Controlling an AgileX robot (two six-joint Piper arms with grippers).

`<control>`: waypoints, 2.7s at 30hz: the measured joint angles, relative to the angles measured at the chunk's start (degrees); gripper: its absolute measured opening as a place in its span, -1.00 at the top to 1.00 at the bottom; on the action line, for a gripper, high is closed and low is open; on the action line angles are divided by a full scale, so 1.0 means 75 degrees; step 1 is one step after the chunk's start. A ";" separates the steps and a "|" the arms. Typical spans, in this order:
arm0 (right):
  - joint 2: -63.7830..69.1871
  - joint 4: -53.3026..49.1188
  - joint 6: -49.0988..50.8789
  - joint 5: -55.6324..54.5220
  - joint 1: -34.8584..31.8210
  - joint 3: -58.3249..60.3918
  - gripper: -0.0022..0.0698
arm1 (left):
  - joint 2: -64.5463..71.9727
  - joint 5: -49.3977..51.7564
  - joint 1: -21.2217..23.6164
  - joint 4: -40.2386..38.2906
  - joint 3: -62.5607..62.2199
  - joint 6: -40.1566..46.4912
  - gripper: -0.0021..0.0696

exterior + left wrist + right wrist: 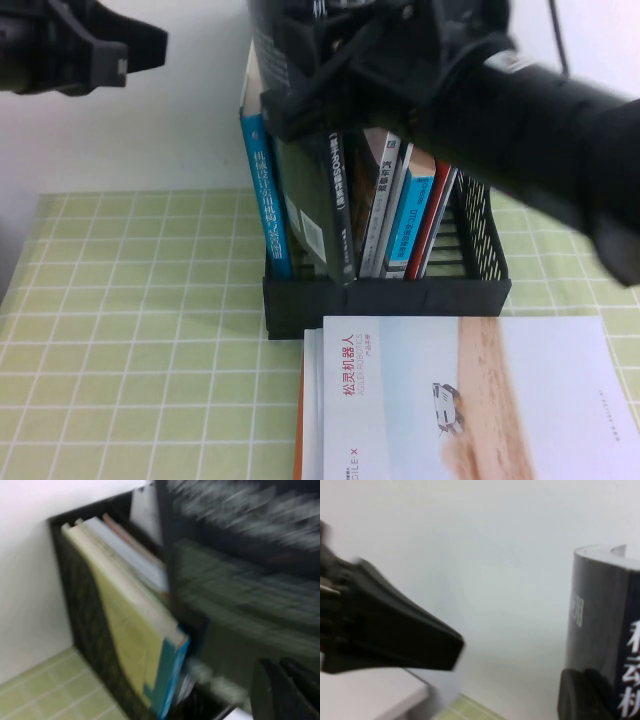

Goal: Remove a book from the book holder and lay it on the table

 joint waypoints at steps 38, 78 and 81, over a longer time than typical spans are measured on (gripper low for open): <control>-0.0300 -1.0791 0.3926 0.9933 -0.0546 -0.0059 0.58 | -0.4697 -0.0378 0.0011 0.3867 0.3991 -0.4146 0.95; 0.1072 -1.2182 0.7033 0.6164 0.1376 0.3215 0.58 | -0.4697 -0.0544 -0.0448 0.4161 0.4150 -0.4157 0.95; 0.1141 -1.2219 0.5939 0.6179 0.1406 0.3215 0.58 | -0.4697 -0.0539 -0.0448 0.4161 0.4150 -0.4157 0.95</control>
